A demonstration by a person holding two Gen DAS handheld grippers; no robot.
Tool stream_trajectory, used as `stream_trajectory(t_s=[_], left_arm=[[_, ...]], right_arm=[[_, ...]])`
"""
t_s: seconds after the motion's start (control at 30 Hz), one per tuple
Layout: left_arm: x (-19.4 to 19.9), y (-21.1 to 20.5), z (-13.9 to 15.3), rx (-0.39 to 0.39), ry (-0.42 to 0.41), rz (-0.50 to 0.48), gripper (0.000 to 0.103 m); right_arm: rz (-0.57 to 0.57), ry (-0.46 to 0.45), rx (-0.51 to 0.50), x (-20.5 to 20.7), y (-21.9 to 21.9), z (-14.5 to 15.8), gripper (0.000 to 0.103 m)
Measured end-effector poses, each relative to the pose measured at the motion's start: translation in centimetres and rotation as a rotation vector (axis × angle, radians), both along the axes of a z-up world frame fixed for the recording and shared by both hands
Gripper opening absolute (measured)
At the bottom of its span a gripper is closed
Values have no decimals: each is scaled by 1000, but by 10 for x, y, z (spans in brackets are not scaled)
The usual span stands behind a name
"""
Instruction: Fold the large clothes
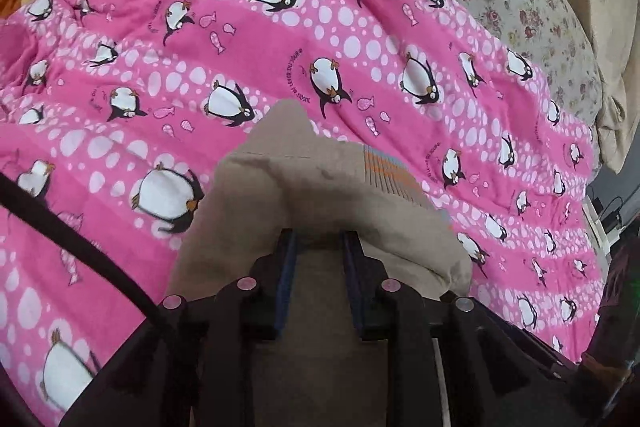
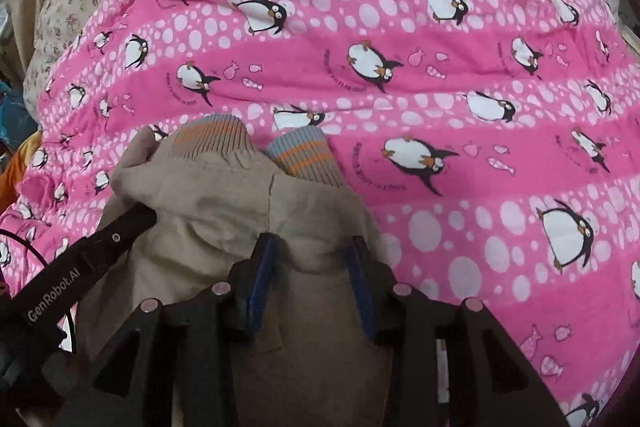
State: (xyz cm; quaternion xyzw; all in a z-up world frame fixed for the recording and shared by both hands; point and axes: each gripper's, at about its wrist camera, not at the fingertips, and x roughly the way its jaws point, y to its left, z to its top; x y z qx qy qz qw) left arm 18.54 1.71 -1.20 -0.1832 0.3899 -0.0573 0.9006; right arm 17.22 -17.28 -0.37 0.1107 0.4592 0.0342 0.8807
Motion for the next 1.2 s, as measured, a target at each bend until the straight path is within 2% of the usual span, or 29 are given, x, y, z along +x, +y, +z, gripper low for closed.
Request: stream_trajectory(t_s=[0.07, 0.17, 0.23, 0.37, 0.43, 0.53, 0.57, 0.6, 0.67, 0.73, 0.9, 1.0, 1.07, 1.13, 1.2], left_arm=[[6, -1, -4, 10, 15, -3, 6], [8, -3, -3, 22, 19, 4, 6], [7, -5, -3, 37, 16, 3, 6], [8, -1, -2, 8, 22, 5, 7], [9, 0, -1, -5, 25, 4, 10], [10, -6, 2, -4, 17, -35, 29], [11, -9, 3, 2, 15, -52, 37], [12, -13, 4, 10, 14, -72, 45], [13, -19, 4, 27, 13, -93, 51], [14, -21, 5, 33, 12, -98, 54], [16, -21, 5, 17, 8, -108, 60], [15, -19, 5, -1, 4, -106, 61], [15, -18, 4, -10, 3, -107, 61], [15, -18, 5, -8, 3, -108, 61], [16, -20, 4, 11, 13, -112, 61]], right_arm=[[9, -7, -10, 0, 2, -3, 38], [9, 22, 35, 7, -3, -8, 39], [12, 5, 3, 2, 0, -6, 38], [15, 15, -9, 4, 1, -4, 38], [14, 20, -26, 5, 3, -1, 40], [10, 27, -45, 6, 5, 2, 43], [9, 34, -52, 7, 6, 3, 44], [8, 38, -61, 7, 6, 3, 46], [-8, 50, -115, 8, 10, 5, 57], [-20, 43, -130, 7, 10, 7, 64], [-30, 29, -118, 5, 9, 10, 66], [-23, 29, -100, 2, 9, 12, 66], [-11, 23, -134, 0, 14, 13, 66], [-16, 20, -144, 0, 13, 12, 72], [-31, 37, -106, 0, 7, 7, 75]])
